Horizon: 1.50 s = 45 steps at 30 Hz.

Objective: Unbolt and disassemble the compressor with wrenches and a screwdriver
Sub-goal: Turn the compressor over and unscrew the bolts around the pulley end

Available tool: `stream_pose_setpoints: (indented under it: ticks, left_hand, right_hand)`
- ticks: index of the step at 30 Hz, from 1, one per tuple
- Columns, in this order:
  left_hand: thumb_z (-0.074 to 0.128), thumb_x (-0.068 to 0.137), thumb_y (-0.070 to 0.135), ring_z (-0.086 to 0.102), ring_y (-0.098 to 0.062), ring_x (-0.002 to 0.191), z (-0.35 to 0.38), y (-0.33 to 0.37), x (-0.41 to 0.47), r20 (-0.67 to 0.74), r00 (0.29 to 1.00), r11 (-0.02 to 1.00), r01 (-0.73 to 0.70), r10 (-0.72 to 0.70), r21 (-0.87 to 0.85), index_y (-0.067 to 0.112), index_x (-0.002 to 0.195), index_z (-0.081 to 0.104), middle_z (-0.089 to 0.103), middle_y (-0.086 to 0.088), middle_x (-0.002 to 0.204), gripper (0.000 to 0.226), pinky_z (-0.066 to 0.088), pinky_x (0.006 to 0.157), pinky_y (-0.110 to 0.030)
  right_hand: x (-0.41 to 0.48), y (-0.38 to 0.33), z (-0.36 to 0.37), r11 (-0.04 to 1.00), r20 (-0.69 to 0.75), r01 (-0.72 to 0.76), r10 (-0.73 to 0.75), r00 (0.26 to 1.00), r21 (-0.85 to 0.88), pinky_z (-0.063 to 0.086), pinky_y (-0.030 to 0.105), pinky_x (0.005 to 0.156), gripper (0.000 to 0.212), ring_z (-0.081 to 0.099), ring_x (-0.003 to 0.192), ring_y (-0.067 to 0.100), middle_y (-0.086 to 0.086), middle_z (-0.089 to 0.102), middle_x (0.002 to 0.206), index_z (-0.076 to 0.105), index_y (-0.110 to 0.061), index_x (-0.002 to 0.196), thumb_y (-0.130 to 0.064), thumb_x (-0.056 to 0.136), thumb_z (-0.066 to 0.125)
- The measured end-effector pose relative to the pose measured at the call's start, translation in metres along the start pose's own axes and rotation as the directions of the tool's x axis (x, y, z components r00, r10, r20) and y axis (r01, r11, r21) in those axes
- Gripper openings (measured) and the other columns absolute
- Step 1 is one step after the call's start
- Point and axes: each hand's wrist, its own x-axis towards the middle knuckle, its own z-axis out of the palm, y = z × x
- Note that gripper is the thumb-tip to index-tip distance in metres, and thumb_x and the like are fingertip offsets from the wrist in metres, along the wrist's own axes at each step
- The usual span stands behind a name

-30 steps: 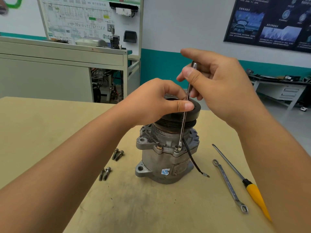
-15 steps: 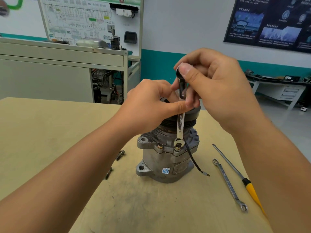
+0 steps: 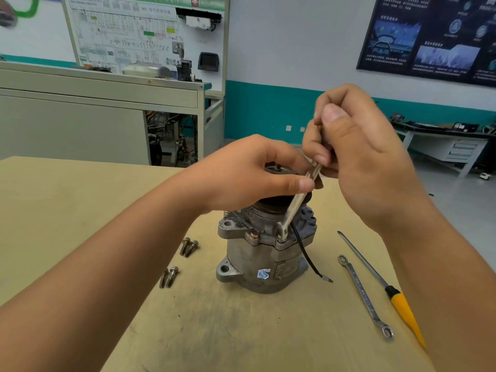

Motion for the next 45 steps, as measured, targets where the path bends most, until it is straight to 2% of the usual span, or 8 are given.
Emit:
stream_pose_setpoints:
  ticks: [2, 5, 9, 12, 17, 26, 39, 45]
  left_hand:
    - [0.069, 0.080, 0.035, 0.054, 0.007, 0.098, 0.000, 0.001, 0.006, -0.005, 1.000, 0.998, -0.017, 0.017, 0.065, 0.043, 0.076, 0.065, 0.063, 0.020, 0.098, 0.010, 0.040, 0.093, -0.019]
    - [0.069, 0.078, 0.039, 0.045, 0.000, 0.102, 0.005, 0.000, 0.012, -0.001, 1.000, 0.982, -0.023, 0.024, 0.188, 0.049, 0.071, 0.060, 0.055, 0.029, 0.091, 0.015, 0.033, 0.100, -0.031]
    - [0.062, 0.070, 0.050, 0.047, 0.006, 0.099, 0.002, 0.004, 0.010, -0.071, 0.992, 0.988, -0.093, 0.102, 0.121, 0.048, 0.071, 0.059, 0.058, 0.027, 0.093, 0.004, 0.036, 0.093, -0.018]
    - [0.065, 0.074, 0.049, 0.041, 0.001, 0.105, -0.002, 0.008, 0.013, -0.135, 0.985, 0.983, -0.085, 0.108, 0.165, 0.050, 0.070, 0.056, 0.055, 0.031, 0.093, 0.010, 0.032, 0.098, -0.028]
    - [0.066, 0.081, 0.041, 0.036, -0.009, 0.117, 0.001, 0.006, 0.013, -0.126, 0.988, 0.970, -0.053, 0.085, 0.236, 0.049, 0.072, 0.054, 0.050, 0.031, 0.094, 0.018, 0.027, 0.107, -0.046]
    - [0.065, 0.081, 0.043, 0.035, -0.008, 0.115, 0.004, 0.005, 0.012, -0.133, 0.987, 0.973, -0.060, 0.091, 0.222, 0.051, 0.072, 0.053, 0.050, 0.032, 0.095, 0.017, 0.028, 0.106, -0.048]
    - [0.065, 0.082, 0.042, 0.034, -0.004, 0.112, 0.005, 0.004, 0.010, -0.110, 0.987, 0.974, -0.095, 0.119, 0.203, 0.052, 0.072, 0.054, 0.052, 0.033, 0.094, 0.018, 0.026, 0.106, -0.048]
    - [0.064, 0.081, 0.042, 0.034, -0.001, 0.110, 0.005, 0.000, 0.010, -0.115, 0.986, 0.975, -0.093, 0.118, 0.201, 0.039, 0.080, 0.063, 0.054, 0.033, 0.093, 0.004, 0.025, 0.107, -0.047]
  right_hand:
    - [-0.001, 0.005, -0.002, 1.000, -0.004, -0.001, 0.001, 1.000, 0.003, 0.035, 0.014, 0.051, 0.018, 0.036, 0.050, 0.003, -0.008, 0.039, 0.054, 0.042, -0.016, 0.086, -0.017, 0.100, 0.030]
    - [-0.002, 0.012, -0.003, 1.000, -0.002, -0.015, 0.015, 1.000, -0.015, 0.036, 0.013, 0.052, 0.022, 0.036, 0.049, 0.003, -0.007, 0.039, 0.052, 0.043, -0.014, 0.088, -0.009, 0.103, 0.027]
    - [0.000, 0.005, -0.006, 0.995, -0.041, 0.078, -0.076, 0.996, 0.061, 0.034, 0.014, 0.050, 0.016, 0.034, 0.049, 0.003, -0.007, 0.038, 0.054, 0.042, -0.016, 0.088, -0.015, 0.098, 0.029]
    - [0.007, 0.000, -0.008, 0.988, -0.057, 0.148, -0.146, 0.988, 0.044, 0.033, 0.012, 0.050, 0.017, 0.033, 0.049, 0.003, -0.003, 0.036, 0.057, 0.041, -0.016, 0.088, -0.011, 0.099, 0.029]
    - [0.007, 0.007, -0.005, 0.994, -0.051, 0.112, -0.112, 0.992, -0.002, 0.033, 0.011, 0.051, 0.017, 0.033, 0.049, 0.003, -0.001, 0.035, 0.057, 0.040, -0.016, 0.088, -0.012, 0.100, 0.028]
    - [0.004, 0.007, -0.006, 0.995, -0.069, 0.097, -0.098, 0.993, -0.019, 0.034, 0.011, 0.050, 0.016, 0.035, 0.050, 0.003, -0.003, 0.037, 0.057, 0.040, -0.014, 0.089, -0.013, 0.101, 0.029]
    - [-0.006, 0.001, -0.004, 0.990, -0.124, 0.101, -0.113, 0.986, -0.099, 0.033, 0.021, 0.049, 0.014, 0.034, 0.051, 0.009, -0.004, 0.038, 0.058, 0.042, -0.019, 0.089, -0.020, 0.098, 0.031]
    - [-0.008, 0.000, -0.004, 0.990, -0.112, 0.100, -0.111, 0.987, -0.099, 0.033, 0.019, 0.050, 0.014, 0.035, 0.051, 0.007, 0.001, 0.038, 0.060, 0.041, -0.019, 0.088, -0.020, 0.098, 0.031]
